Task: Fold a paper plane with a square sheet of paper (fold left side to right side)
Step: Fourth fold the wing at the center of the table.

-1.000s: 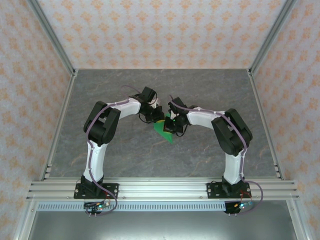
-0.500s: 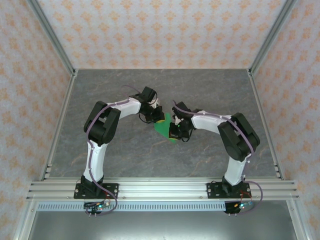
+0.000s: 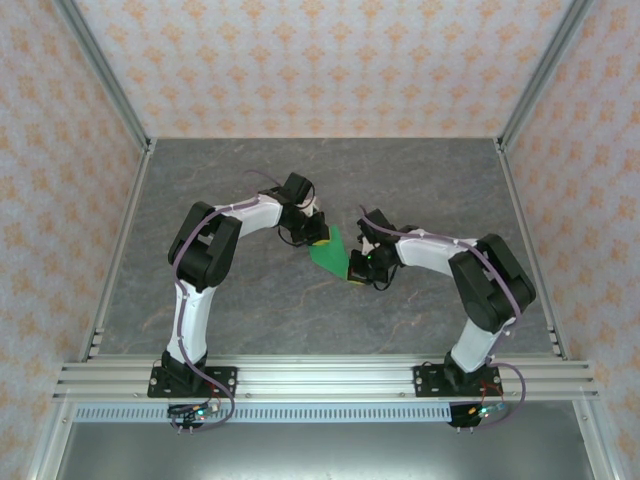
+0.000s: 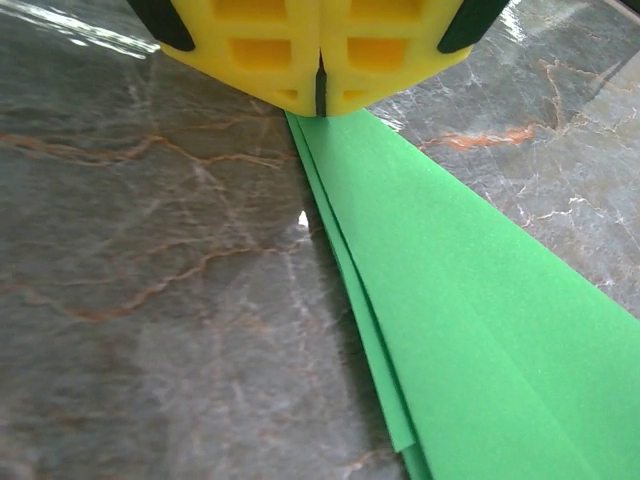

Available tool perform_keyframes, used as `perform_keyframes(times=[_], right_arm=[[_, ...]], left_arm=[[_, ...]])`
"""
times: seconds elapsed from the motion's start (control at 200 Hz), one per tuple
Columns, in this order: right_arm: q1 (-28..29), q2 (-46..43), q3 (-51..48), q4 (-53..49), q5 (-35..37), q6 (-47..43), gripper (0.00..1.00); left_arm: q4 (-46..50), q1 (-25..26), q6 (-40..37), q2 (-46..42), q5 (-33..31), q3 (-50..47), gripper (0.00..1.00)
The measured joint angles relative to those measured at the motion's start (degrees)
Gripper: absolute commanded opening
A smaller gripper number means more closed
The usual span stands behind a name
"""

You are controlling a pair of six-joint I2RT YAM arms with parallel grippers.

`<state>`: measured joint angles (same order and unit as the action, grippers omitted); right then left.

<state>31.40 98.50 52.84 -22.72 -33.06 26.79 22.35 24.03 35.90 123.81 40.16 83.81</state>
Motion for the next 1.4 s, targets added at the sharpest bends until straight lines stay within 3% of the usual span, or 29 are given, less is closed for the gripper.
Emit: perform_keyframes(times=[0.54, 0.656, 0.886, 1.236, 1.396], right_arm=[[-2.34, -3.67, -4.09, -1.81, -1.16, -1.05, 0.0], [-2.34, -5.35, -4.07, -6.82, -0.46, -1.38, 0.0], [-1.86, -6.67, 1.29, -9.11, -0.83, -0.83, 0.0], [0.13, 7.06, 11.02, -2.27, -1.42, 1.07, 0.0], [0.42, 8.59, 11.08, -2.1, -1.18, 1.05, 0.0]], left_arm=[[0.68, 0.0, -0.35, 0.22, -0.02, 0.52, 0.07], [0.7, 0.0, -0.42, 0.22, -0.02, 0.52, 0.07], [0.68, 0.0, -0.42, 0.22, -0.02, 0.52, 0.07], [0.68, 0.0, -0.42, 0.22, 0.0, 0.52, 0.07], [0.66, 0.0, -0.42, 0.22, -0.02, 0.52, 0.07]])
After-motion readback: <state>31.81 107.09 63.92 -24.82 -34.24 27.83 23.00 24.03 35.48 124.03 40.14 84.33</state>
